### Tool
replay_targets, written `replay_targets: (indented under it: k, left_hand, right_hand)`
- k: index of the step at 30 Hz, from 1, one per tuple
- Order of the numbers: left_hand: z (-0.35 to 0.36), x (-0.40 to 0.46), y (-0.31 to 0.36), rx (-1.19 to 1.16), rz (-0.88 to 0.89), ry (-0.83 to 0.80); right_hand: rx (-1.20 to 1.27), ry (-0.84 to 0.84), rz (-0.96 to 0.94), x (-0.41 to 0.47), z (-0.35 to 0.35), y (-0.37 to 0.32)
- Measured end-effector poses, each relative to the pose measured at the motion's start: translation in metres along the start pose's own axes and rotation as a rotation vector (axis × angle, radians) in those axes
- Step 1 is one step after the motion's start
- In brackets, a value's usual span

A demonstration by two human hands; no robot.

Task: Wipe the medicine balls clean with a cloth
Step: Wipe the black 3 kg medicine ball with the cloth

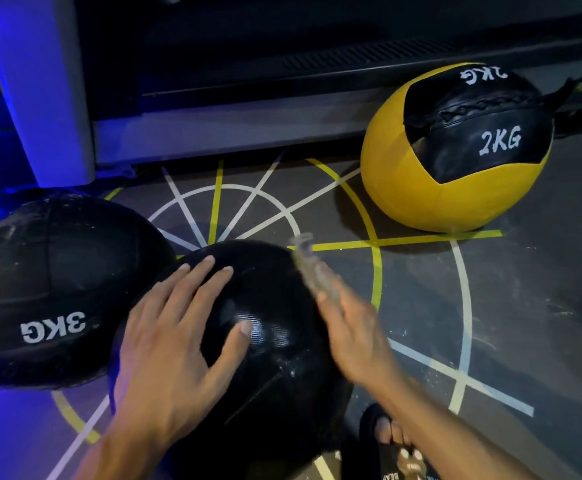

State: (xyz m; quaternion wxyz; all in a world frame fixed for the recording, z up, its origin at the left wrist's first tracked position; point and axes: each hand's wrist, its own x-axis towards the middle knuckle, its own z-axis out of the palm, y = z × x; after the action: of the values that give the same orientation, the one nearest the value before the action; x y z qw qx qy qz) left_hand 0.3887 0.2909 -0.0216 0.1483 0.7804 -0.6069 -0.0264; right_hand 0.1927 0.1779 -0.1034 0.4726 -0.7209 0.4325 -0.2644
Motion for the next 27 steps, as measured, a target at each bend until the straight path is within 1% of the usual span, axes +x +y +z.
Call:
replay_targets:
  k: [1,2,3,4,7,8,9,10,12,13,14,15,16,17,19,20,21,22,23,24,26,27]
  left_hand:
    - [0.001,-0.001,0.003,0.004,0.009,0.007]
    - [0.002,-0.002,0.006,0.013,0.020,0.012]
    - [0.003,-0.003,0.008,0.017,0.027,0.014]
    - [0.003,-0.003,0.009,0.018,0.031,0.018]
    - [0.004,-0.005,0.004,0.032,0.030,0.025]
    - [0.003,-0.006,0.003,0.023,0.030,0.024]
    - [0.003,-0.008,0.002,0.008,0.027,0.030]
    - [0.002,-0.008,0.003,0.001,0.025,0.037]
    - [0.002,-0.008,0.004,0.006,0.030,0.042]
    - [0.003,-0.008,0.006,0.008,0.034,0.043]
    - [0.003,-0.008,0.008,0.007,0.036,0.047]
    - [0.003,-0.007,0.009,0.005,0.036,0.049]
    - [0.003,-0.006,0.010,0.005,0.031,0.054]
    - [0.003,-0.006,0.009,0.007,0.026,0.060]
    - [0.004,-0.010,0.007,0.004,0.029,0.063]
    - [0.004,-0.012,0.007,-0.012,0.028,0.064]
    - [0.003,-0.013,0.007,-0.029,0.021,0.069]
    - [0.003,-0.014,0.007,-0.044,0.010,0.072]
    - [0.003,-0.015,0.008,-0.057,-0.009,0.068]
    - [0.003,-0.015,0.008,-0.067,-0.034,0.060]
    - [0.003,-0.013,0.009,-0.085,-0.071,0.041]
    - [0.002,-0.012,0.010,-0.089,-0.074,0.038]
  right_hand:
    - [0.040,0.015,0.144,0.012,-0.008,0.006]
    - [0.070,0.017,0.226,0.019,-0.011,0.006]
    - [0.085,0.010,0.235,0.019,-0.011,0.000]
    - [0.082,-0.007,0.178,0.015,-0.007,-0.013]
    - [-0.063,-0.146,-0.181,-0.013,0.009,-0.063]
    - [-0.085,-0.165,-0.254,-0.018,0.011,-0.061]
    - [-0.086,-0.157,-0.267,-0.015,0.008,-0.054]
    - [-0.071,-0.128,-0.216,-0.005,0.002,-0.040]
    - [-0.045,-0.062,-0.002,0.022,-0.012,-0.014]
    - [-0.055,-0.062,0.103,0.030,-0.016,-0.007]
    - [-0.064,-0.072,0.164,0.031,-0.016,-0.007]
    - [-0.072,-0.080,0.162,0.027,-0.013,-0.014]
    - [-0.081,-0.081,0.086,0.020,-0.008,-0.028]
    - [-0.089,-0.091,-0.036,0.010,-0.002,-0.045]
    - [-0.102,-0.154,-0.256,-0.011,0.003,-0.070]
    - [-0.111,-0.193,-0.336,-0.018,0.006,-0.071]
    - [-0.118,-0.208,-0.376,-0.019,0.006,-0.066]
    - [-0.109,-0.190,-0.375,-0.014,0.001,-0.058]
    - [-0.082,-0.149,-0.317,-0.006,-0.003,-0.045]
    - [-0.066,-0.099,-0.213,0.006,-0.008,-0.034]
    - [-0.125,-0.057,0.008,0.028,-0.017,-0.023]
    - [-0.161,-0.057,0.031,0.033,-0.017,-0.026]
